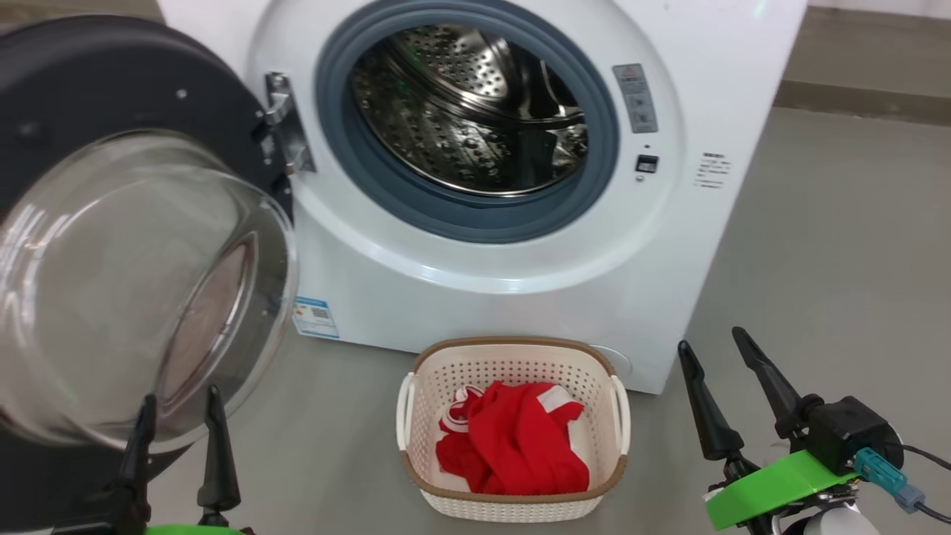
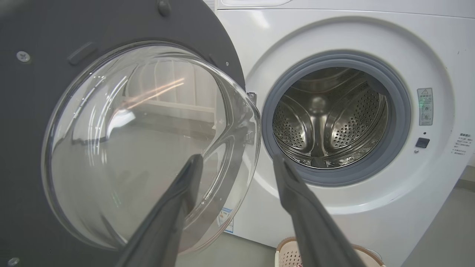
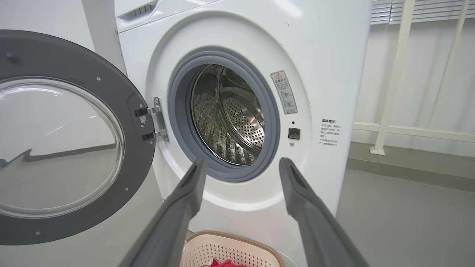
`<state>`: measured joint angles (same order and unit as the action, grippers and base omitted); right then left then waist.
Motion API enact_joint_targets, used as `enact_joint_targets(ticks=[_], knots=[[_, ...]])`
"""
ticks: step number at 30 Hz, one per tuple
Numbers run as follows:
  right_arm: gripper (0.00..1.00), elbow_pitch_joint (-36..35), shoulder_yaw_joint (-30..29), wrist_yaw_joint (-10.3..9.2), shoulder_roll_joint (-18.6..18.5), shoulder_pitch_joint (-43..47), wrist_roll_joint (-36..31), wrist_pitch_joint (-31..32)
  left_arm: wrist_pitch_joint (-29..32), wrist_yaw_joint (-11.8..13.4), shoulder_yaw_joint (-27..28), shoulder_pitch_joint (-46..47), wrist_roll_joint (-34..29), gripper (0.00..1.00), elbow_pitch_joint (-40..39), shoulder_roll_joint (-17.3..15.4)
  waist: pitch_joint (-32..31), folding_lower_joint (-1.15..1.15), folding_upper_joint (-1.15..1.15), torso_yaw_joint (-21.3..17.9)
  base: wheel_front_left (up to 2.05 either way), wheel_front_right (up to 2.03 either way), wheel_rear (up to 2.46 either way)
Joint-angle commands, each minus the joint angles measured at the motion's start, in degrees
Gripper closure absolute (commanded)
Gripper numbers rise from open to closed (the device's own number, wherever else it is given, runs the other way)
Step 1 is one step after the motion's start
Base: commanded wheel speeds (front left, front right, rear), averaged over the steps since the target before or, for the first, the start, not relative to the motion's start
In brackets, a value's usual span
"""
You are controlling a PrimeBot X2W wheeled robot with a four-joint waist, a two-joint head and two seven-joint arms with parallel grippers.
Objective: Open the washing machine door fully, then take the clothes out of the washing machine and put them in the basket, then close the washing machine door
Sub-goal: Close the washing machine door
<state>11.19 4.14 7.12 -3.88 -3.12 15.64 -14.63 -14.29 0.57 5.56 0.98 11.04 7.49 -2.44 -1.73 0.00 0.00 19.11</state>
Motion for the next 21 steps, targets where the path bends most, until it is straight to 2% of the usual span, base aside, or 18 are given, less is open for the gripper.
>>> enact_joint_targets(ticks=[1,10,21], knots=[[0.00,-1.64,1.33,0.36,-0.56,-1.39,0.49,-0.37,-0.71,0.49,1.71,0.85,-0.73,0.00,-1.74,-0.80,-0.89,0.00,0.00,2.22,0.00,0.00,0.00],[0.00,-1.64,2.35,0.36,-0.34,-1.20,0.80,-0.37,-0.38,1.42,1.71,0.13,-0.84,0.00,-1.99,-1.26,-1.75,0.00,0.00,5.33,0.00,0.00,0.00],[0.00,-1.50,3.00,0.36,-0.56,-1.22,1.05,-0.37,-0.04,2.46,1.71,-0.43,-0.55,0.00,-2.50,-1.50,-1.52,0.00,0.00,5.60,0.00,0.00,0.00]])
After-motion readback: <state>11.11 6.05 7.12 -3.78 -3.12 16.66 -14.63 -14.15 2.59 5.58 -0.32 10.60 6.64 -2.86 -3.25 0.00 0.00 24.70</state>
